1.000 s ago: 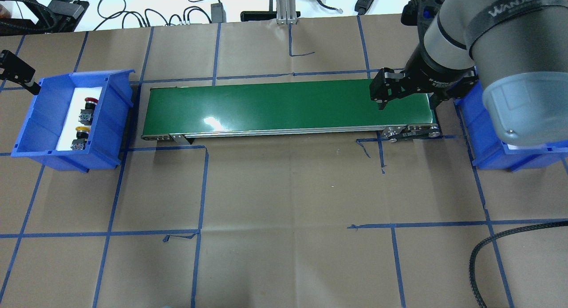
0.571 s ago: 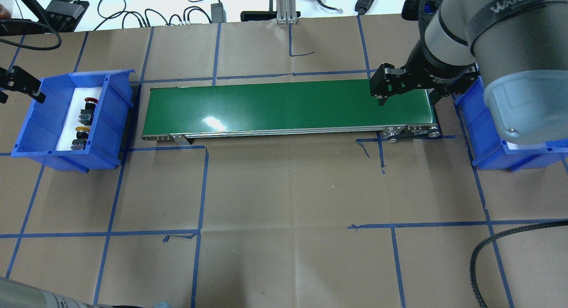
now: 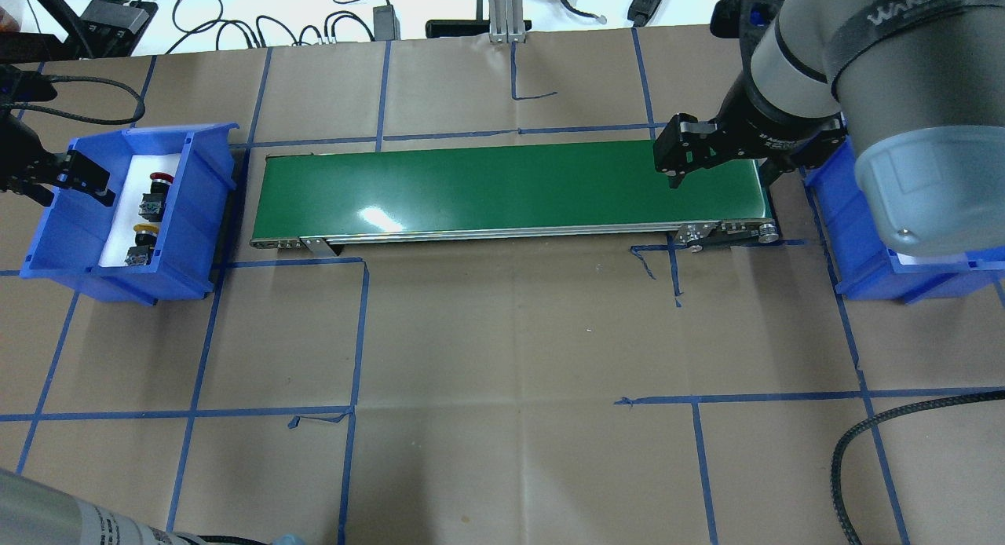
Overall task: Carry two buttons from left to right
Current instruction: 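Lower the left gripper and grasp the yellow-capped button in the bin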
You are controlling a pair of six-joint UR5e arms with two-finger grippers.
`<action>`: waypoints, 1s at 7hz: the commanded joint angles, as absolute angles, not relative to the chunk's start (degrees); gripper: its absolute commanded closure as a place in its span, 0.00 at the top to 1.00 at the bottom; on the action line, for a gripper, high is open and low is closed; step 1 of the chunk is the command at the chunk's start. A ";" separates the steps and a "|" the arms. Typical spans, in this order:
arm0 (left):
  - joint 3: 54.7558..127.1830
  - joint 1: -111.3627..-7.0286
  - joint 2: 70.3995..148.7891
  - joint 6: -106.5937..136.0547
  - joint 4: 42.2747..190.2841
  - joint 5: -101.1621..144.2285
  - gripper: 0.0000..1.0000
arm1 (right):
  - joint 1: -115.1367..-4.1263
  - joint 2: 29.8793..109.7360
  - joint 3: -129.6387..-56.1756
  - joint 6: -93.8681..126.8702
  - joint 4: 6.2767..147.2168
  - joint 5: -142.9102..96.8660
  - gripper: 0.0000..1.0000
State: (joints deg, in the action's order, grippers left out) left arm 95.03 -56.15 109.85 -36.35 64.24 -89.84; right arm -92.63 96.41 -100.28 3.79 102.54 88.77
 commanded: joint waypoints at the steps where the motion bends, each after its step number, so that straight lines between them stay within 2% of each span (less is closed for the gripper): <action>1: 99.21 -56.16 111.17 -36.30 58.48 -89.74 0.99 | -92.64 96.42 -100.37 3.87 102.31 88.77 1.00; 7: 101.16 -56.43 114.33 -35.33 53.29 -90.00 0.99 | -92.72 96.42 -100.37 3.87 102.04 88.77 1.00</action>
State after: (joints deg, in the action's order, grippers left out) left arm 100.97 -56.42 113.19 -35.38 55.64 -89.80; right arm -92.66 96.41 -100.31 3.84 102.31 88.77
